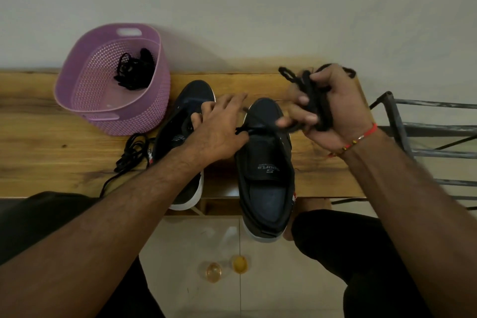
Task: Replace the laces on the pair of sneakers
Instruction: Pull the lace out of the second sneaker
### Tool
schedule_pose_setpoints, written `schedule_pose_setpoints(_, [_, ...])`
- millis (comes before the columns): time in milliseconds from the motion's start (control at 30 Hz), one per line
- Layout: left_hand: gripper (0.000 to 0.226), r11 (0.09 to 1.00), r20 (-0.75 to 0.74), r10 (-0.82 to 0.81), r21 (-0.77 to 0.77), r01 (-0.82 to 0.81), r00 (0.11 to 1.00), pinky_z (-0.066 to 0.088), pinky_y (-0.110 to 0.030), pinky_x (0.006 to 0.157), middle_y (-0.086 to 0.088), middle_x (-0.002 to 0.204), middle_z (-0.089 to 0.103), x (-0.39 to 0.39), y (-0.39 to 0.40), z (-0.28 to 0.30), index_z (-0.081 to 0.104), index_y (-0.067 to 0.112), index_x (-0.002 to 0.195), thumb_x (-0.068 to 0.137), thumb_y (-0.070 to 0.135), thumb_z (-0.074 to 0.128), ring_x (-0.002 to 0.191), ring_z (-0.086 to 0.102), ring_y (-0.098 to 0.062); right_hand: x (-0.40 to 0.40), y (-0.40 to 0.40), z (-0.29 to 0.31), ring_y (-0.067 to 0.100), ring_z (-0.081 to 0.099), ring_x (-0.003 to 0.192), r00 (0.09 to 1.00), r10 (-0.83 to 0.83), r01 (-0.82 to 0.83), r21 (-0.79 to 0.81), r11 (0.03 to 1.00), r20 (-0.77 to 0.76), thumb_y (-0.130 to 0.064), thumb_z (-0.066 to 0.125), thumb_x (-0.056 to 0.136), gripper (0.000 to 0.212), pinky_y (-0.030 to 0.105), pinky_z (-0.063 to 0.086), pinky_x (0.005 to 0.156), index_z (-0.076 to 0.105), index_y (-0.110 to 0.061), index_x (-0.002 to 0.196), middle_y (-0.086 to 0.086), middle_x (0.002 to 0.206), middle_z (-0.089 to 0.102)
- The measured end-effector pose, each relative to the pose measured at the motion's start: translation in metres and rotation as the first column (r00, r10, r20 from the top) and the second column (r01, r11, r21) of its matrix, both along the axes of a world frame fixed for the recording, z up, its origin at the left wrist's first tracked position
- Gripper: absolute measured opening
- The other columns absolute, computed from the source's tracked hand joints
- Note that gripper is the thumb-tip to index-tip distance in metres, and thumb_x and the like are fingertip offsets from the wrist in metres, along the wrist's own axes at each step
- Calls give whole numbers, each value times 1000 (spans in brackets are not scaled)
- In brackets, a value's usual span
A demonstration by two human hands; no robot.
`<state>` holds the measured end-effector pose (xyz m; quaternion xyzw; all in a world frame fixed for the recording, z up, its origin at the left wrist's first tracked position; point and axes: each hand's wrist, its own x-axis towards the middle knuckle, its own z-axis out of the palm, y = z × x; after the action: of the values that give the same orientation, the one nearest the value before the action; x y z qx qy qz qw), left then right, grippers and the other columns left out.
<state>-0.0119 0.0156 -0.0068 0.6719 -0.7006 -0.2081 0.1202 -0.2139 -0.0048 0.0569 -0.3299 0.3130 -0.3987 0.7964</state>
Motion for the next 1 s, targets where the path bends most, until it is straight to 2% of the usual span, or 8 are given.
schedule_pose_setpoints(100, [81,1000,42,9,25,-10,999,16,-36,93,10,161,23,2,-1,0,22,44,155,88,38,69,138,23,-26,-20,-14,-4,8,20,37,910,-28,28,-7,1000,-414,-26,39,92,21,16,22,34,34,-21,72,-4,57,30])
schedule_pose_setpoints(200, [75,1000,69,-11,29,9,998,16,-37,94,12,160,24,3,-1,0,28,47,152,88,39,68,138,23,-26,-35,-23,-16,12,46,57,225,-210,-323,-276,905,-952,-39,56,94,23,26,39,52,50,-21,81,-6,69,50])
schedule_pose_setpoints(267, [71,999,76,-19,37,17,997,18,-38,97,12,160,24,4,-1,-1,32,50,149,88,41,67,138,23,-26,-37,-21,-22,13,53,85,-35,-150,-560,-105,822,-988,-55,59,91,32,32,43,75,54,-25,100,-8,92,55])
schedule_pose_setpoints(433, [69,998,86,-18,58,13,996,22,-46,105,10,161,23,4,-2,0,33,51,149,88,43,66,140,22,-28,-33,-14,-24,19,58,98,-222,-3,-683,154,714,-975,-43,57,97,27,37,50,87,64,-21,111,3,106,64])
schedule_pose_setpoints(567, [73,998,99,-24,53,19,995,23,-48,106,9,161,24,3,-2,1,31,47,151,89,44,68,141,23,-28,-28,-15,-22,16,59,88,-41,-81,-648,-35,761,-996,-34,54,100,18,30,46,71,65,-20,98,2,95,66])
schedule_pose_setpoints(733, [97,992,-150,-123,-8,124,981,21,-53,117,5,162,29,-5,3,17,20,36,158,82,52,77,147,25,-22,-13,-11,-18,10,46,62,473,-47,-375,-249,893,-880,-32,57,100,18,28,36,55,67,-18,94,-3,75,58])
schedule_pose_setpoints(867, [107,960,-648,-220,-11,279,730,46,-27,109,8,136,55,-20,12,28,16,21,158,78,31,86,124,57,-1,13,2,-10,14,35,52,919,3,-93,-210,973,-395,-33,58,99,29,28,26,44,64,-6,89,4,68,51])
schedule_pose_setpoints(1000, [82,958,-789,-52,133,254,612,50,-44,106,-8,124,65,-31,16,24,37,22,148,81,24,84,119,65,-21,24,4,2,14,32,54,992,-68,67,15,998,103,-46,52,96,40,26,28,47,56,-10,80,4,65,41])
